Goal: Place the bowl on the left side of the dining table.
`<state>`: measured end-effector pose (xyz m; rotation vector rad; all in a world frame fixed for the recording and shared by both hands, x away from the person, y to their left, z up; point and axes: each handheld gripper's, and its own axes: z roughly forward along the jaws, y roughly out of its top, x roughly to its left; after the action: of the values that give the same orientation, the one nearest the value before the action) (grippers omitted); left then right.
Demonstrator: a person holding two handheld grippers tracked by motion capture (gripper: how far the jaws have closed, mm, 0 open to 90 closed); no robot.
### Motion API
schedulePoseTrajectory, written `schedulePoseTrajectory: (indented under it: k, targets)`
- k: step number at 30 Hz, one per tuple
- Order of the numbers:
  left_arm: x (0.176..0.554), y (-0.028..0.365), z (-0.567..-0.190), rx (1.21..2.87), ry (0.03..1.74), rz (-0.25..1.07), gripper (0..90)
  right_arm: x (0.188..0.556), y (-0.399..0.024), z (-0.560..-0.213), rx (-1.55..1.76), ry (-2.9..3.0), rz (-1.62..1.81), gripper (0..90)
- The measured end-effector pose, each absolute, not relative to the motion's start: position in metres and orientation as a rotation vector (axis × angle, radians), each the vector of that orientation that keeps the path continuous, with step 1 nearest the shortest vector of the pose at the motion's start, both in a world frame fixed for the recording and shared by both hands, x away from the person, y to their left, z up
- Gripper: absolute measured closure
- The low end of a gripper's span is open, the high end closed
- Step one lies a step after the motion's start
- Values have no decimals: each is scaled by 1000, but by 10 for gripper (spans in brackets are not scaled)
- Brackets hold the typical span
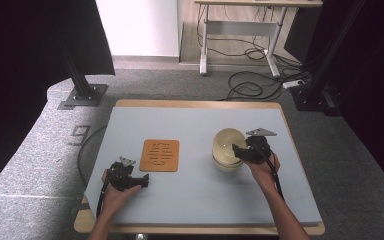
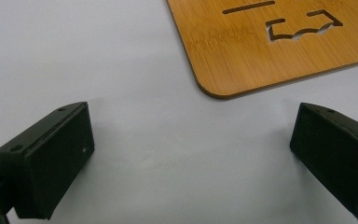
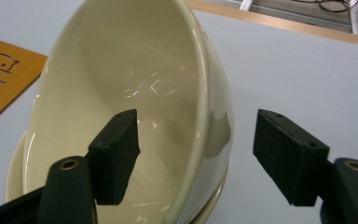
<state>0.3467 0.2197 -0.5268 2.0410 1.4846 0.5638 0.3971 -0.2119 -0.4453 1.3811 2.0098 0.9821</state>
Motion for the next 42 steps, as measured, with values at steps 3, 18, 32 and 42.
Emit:
schedulePoseTrajectory:
  k: [3, 18, 32, 42]
  targets:
    - [347, 220, -527, 2041, 1484, 564, 0, 397, -211, -446, 1383, 2005, 969, 353]
    - [347, 220, -527, 2041, 1484, 564, 0, 397, -210, -450, 1407, 2003, 927, 474]
    - [347, 220, -527, 2042, 1485, 565, 0, 394, -206, -449, 1388, 1998, 896, 568]
    - [347, 220, -527, 2042, 1484, 564, 0, 393, -204, -443, 1374, 1979, 865, 643]
